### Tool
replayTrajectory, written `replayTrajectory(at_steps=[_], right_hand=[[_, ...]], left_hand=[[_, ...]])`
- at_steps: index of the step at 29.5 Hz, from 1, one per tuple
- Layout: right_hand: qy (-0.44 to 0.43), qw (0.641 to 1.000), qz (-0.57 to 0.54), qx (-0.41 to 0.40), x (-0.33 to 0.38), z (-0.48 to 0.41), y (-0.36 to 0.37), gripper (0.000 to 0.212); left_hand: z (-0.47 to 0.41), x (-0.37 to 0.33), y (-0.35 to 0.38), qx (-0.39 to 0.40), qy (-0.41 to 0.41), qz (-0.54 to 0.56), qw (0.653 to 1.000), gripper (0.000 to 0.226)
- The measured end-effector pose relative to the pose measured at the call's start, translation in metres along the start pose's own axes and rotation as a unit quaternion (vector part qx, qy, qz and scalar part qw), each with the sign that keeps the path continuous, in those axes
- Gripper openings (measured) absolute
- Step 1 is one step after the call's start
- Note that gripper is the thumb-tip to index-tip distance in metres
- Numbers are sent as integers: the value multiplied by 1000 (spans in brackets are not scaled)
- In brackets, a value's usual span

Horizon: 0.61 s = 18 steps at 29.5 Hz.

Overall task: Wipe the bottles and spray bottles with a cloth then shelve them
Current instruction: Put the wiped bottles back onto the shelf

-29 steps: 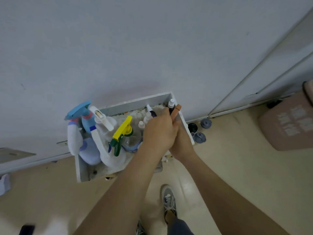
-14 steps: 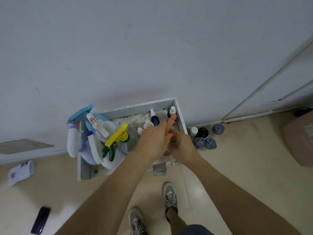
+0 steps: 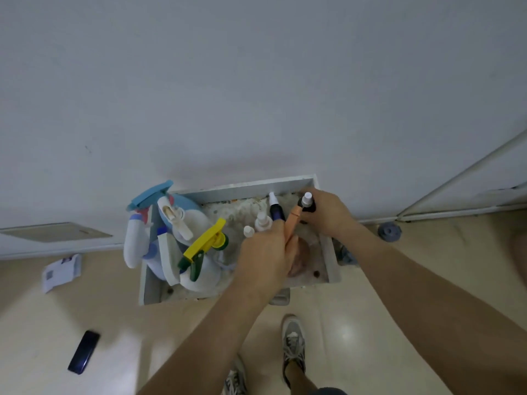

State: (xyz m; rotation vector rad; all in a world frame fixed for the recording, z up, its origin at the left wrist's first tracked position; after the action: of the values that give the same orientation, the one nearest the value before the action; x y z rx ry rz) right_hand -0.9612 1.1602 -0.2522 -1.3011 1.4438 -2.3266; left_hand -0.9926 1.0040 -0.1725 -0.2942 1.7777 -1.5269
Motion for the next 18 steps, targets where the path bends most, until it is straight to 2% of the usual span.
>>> replayTrajectory(at_steps=[1,2,4,6,9,11,14,18], right_hand=[[3,1000,23,-12,3,-1,1,10],[3,999,23,-29,4,-5,-1,9],[-16,997,-18,-76,12,-14,-17,15],[-38,989,-110,-86,29,-31,-33,29],[-95,979,-180,15,66,-52,-15,38],[-142,975,-148,85,81,-59,16,41],[-192,968,-74,145,87,-61,57,46],[-186,954,-74,222,83,-57,80,63]], left_hand=[[1,-1,3,-11,-1,7,1000,32],[1,-4,5,-25,5,21,999,30],[2,-10,7,-29,7,47,998,27],[2,-6,11,-12,-14,55,998,26],[4,1,13,-24,-47,96,994,22],[6,4,14,-23,-68,113,991,22],[4,9,15,-12,-69,106,992,21],[-2,7,16,24,-32,93,995,22]])
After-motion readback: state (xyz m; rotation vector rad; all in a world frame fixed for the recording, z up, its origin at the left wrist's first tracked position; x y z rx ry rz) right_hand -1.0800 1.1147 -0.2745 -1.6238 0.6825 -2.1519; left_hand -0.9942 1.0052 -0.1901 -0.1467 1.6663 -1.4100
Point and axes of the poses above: each hand's wrist, its own z-axis away from the middle knuckle, its own y-axis out of the palm, x = y × z, the point moved 7 cm from there along -z, towards the middle knuckle, and after that the axes turned 12 degrees about -x, right-handed, at the moved point
